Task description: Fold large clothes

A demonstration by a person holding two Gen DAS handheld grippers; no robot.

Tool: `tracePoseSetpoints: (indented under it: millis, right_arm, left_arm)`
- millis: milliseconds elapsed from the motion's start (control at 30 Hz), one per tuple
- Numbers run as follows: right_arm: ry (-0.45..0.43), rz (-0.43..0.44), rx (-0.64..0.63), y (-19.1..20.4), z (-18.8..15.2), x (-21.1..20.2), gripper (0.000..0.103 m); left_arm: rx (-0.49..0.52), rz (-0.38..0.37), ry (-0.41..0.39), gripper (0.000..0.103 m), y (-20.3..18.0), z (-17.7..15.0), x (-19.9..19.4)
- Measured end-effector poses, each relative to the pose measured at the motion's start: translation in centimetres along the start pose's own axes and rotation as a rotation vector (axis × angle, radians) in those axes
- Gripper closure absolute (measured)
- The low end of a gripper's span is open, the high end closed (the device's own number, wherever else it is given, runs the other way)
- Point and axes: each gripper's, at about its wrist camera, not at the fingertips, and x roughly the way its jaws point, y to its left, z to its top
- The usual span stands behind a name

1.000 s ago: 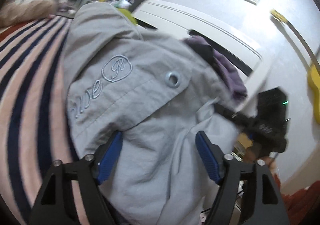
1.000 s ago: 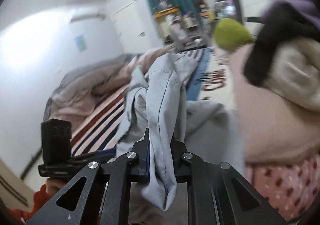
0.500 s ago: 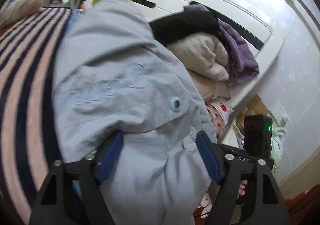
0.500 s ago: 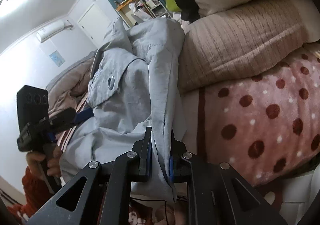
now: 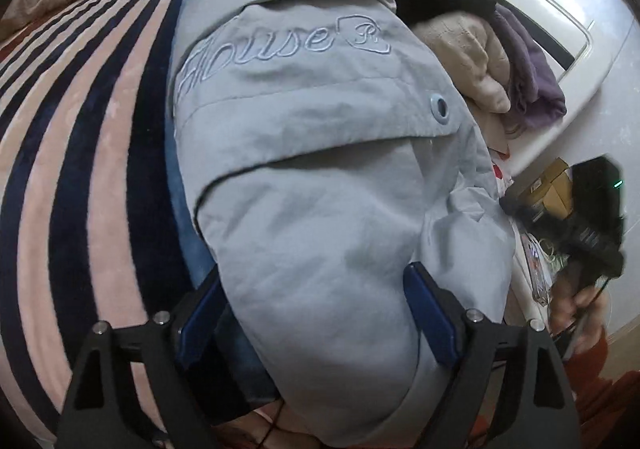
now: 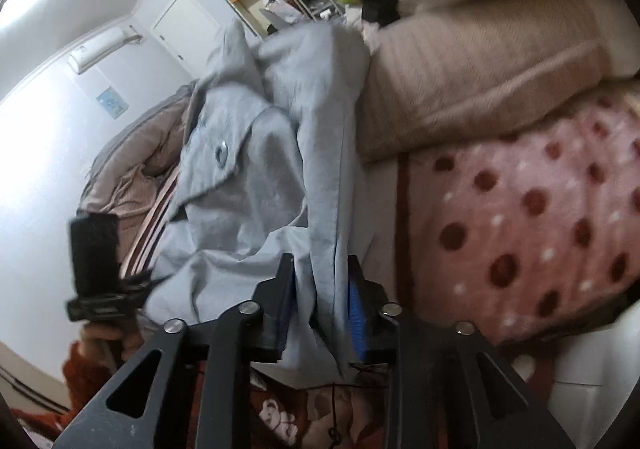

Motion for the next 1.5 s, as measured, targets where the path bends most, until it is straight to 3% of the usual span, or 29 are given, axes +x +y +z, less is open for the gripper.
tracePoseSetpoints:
  millis: [133, 200, 300, 367, 467, 567, 767, 833, 1000, 1200, 1333, 1367, 1500]
  right_arm:
    - [-0.141, -0.043, -0.111, 2.7, 4.3, -4.4, 0.078]
    - [-0.152, -0.030, -0.176, 4.5, 6.3, -4.2, 0.078]
    - [-0.017, 0.011, -0.225, 6.3, 7.3, -0.1, 0.078]
    - [0.117, 0.066, -0.211, 6.1, 5.5, 2.8, 0.078]
    - [0.229, 0.098, -0.186, 4.8, 2.3, 5.1, 0.078]
    - [0.255, 0.075, -0.150, 3.4, 0.6, 6.3, 0.083]
    - [0.254, -0.033, -0.233, 4.3, -1.2, 7.8, 0.083]
    - [0.260, -0.041, -0.255, 5.2, 0.1, 7.1, 0.082]
    - [0.099, -0.007, -0.350, 9.4, 6.4, 4.4, 0.078]
    - [0.057, 0.058, -0.373, 12.4, 14.0, 9.8, 0.078]
    - [0.142, 0.015, -0.328, 9.9, 16.0, 16.0, 0.078]
    - [0.170, 0.003, -0.303, 8.8, 15.9, 17.7, 0.071]
    - [0.198, 0.072, -0.198, 5.1, 14.4, 20.2, 0.067]
  left_arm:
    - [0.030, 0.011, -0.008, 0.018, -0.4, 0.0, -0.1]
    - [0.042, 0.014, -0.010, 0.018, -0.5, 0.0, -0.3]
    - [0.048, 0.000, -0.003, 0.018, -0.9, -0.1, -0.5]
    - [0.055, -0.021, -0.006, 0.019, -0.6, -0.5, -1.3]
    - [0.042, -0.052, 0.009, 0.019, 0.1, -0.9, -1.9]
    - [0.042, -0.076, 0.018, 0.018, 0.0, -1.4, -2.1]
    - [0.010, -0.029, 0.020, 0.015, -0.8, -2.3, 0.8]
    - [0.022, -0.019, 0.012, 0.014, -1.2, -2.2, 0.9]
    - [0.025, -0.016, 0.009, 0.014, -1.3, -2.1, 0.8]
    - [0.032, -0.001, 0.018, 0.015, -1.2, -1.9, -0.1]
    - [0.033, 0.001, -0.001, 0.015, -0.8, -1.8, -1.4]
    - [0.038, 0.004, -0.008, 0.015, -0.7, -1.8, -1.9]
    - [0.088, 0.017, -0.088, 0.015, -0.7, -0.5, -5.2]
